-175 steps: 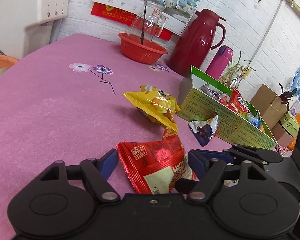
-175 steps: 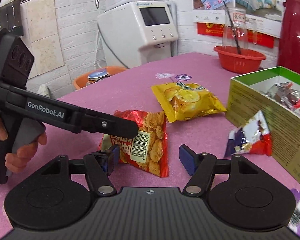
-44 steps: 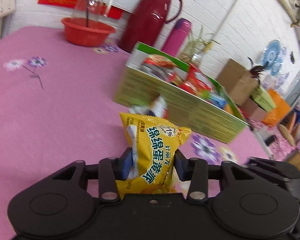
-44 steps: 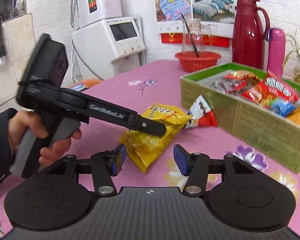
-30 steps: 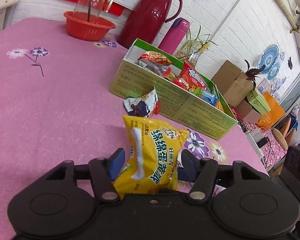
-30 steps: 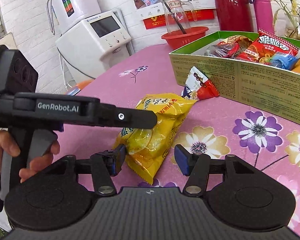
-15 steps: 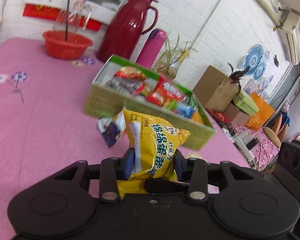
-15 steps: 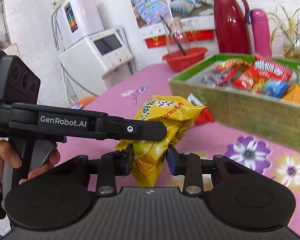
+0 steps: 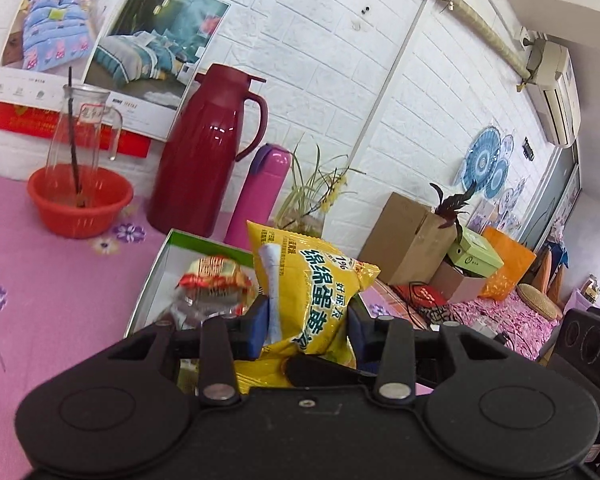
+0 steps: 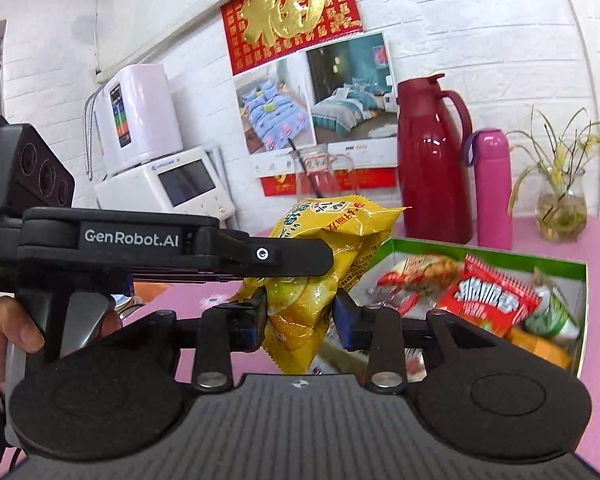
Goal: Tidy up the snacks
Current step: 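Carry the yellow bag into the green box and open the left tool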
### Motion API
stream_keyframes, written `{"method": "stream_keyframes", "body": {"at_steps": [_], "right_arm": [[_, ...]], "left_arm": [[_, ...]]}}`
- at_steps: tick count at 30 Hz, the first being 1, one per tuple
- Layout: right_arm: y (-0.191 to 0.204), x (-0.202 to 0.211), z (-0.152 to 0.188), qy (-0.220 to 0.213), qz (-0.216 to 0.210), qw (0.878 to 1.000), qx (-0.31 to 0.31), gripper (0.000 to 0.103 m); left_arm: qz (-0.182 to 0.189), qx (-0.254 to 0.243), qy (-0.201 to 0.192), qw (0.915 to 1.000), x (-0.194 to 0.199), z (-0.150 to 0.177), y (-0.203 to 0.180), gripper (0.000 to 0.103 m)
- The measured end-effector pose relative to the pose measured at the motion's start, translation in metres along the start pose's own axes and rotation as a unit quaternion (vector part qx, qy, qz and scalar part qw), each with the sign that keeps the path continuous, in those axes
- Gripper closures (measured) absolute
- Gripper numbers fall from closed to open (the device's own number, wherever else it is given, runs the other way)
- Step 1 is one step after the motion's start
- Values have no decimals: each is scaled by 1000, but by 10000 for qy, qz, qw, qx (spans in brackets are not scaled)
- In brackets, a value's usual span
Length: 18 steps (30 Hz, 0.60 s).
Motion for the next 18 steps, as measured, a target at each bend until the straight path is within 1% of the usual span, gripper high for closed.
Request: {"method": "stream_keyframes", "body": {"at_steps": [3, 6, 9, 10, 11, 12, 14, 16, 18], "right_arm": [[-14, -9, -4, -19, 72, 10000, -5, 43], [-30, -18, -1, -3, 88, 9999, -68, 43], [-44, -31, 8, 158, 203, 9997, -28, 42], [-49, -36, 12, 256, 335, 9991, 50, 41], [-53, -39, 17, 351, 500, 9980, 157, 35], [-56, -41, 21, 432, 634, 9967, 277, 32], [-57, -39, 26, 410, 652, 9960, 451, 23], [-58, -39, 27, 426, 617, 9961, 470, 25], [-57, -43, 26, 474, 617, 9955, 549, 38]], "left_arm": [[-14, 19, 3, 10000, -17, -7, 2, 65], [-51, 45, 73, 10000, -34, -10, 6, 65], [-154, 66, 183, 9997, -55, -5, 15, 64], [-272, 60, 209, 9994, -61, -3, 18, 57], [-440, 46, 215, 9988, -66, 0, 22, 50], [-529, 9, 230, 9983, -70, 3, 27, 38], [-561, -62, 311, 9979, -76, 8, 33, 38], [-565, -102, 356, 9977, -79, 11, 38, 44], [-551, -108, 390, 9977, -84, 12, 40, 46]]}}
Point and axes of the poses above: each gripper's, at about its wrist camera, not at the fingertips, and x roughly against the way its jaws point, y to its left, z to its underside, the point moved 8 cm from there along -x, roughly the way its jaws point, and after that the axes turned 15 degrees about -z, right-handed, at the moved point
